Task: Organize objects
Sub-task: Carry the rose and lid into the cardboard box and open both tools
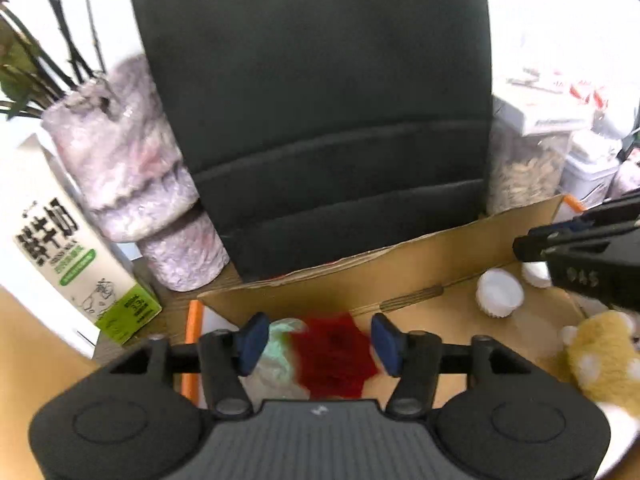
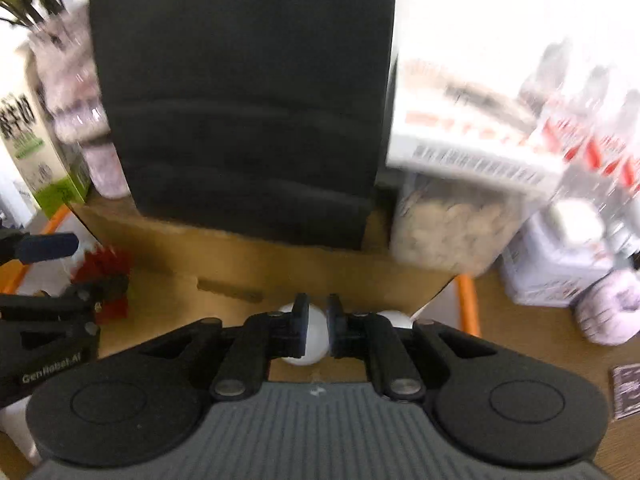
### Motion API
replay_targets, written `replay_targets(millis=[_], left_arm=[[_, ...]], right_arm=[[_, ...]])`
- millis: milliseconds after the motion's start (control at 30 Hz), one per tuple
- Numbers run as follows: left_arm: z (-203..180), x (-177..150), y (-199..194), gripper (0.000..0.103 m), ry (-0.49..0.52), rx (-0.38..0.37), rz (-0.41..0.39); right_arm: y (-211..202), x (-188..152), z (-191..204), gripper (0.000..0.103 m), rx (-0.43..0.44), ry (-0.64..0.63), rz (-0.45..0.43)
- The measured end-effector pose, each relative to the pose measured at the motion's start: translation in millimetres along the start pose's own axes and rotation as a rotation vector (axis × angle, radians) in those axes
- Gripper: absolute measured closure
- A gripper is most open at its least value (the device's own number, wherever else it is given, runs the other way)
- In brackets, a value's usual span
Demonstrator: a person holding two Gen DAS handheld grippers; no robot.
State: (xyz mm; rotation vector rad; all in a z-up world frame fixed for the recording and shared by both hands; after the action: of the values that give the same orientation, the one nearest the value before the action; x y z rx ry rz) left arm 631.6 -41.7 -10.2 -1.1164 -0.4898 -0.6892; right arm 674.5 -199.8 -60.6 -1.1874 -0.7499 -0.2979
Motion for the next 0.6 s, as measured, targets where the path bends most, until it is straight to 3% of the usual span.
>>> replay_targets(millis=[167, 233, 300, 433, 467, 500, 600], left_arm=[[26.2, -2.0, -57.1, 0.043, -0.057, -0.014, -0.026], [35.4, -8.4, -94.0, 0.039, -0.067, 0.010, -0.077], [43.5, -24.4, -137.3, 0.036, -0.077, 0.007, -0.133], [56.1, -80.9, -228.1, 0.022, -0.110, -0.060, -0.251], [56.7, -99.4, -248.3, 0.019, -0.107, -0.085, -0.280], [55.6, -118.8, -267.7, 0.019, -0.103, -0.100, -0.301], [62.4, -187.4, -316.5, 0.018, -0.115, -0.128, -0.336]], right_arm=[[-61.5, 3.9, 13.0, 0.093, 0.013, -0.028, -0.042], [-92.7, -2.3, 19.8, 0.084, 0.026, -0.040, -0.061], [-129.3, -17.8, 29.7, 0.060, 0.052, -0.064, -0.083], [-207.3, -79.3, 54.1, 0.038, 0.099, -0.146, -0.139], [-224.4, -97.2, 58.9, 0.024, 0.116, -0.155, -0.151], [-242.7, -119.6, 64.5, 0.017, 0.131, -0.164, -0.162], [-288.3, -191.4, 80.8, 0.009, 0.159, -0.177, -0.199]])
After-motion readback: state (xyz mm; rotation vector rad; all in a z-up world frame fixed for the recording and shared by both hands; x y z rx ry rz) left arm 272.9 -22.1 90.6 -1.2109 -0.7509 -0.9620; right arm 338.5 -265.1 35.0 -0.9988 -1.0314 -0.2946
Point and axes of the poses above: each gripper's, at about its wrist camera, not at the fingertips, and y roughly the way its jaws point, z to its left, x to its top, the point moved 3 cm from there along y, roughly the way its jaws point, and after that the axes turned 13 degrees about x, right-handed, at the moved point
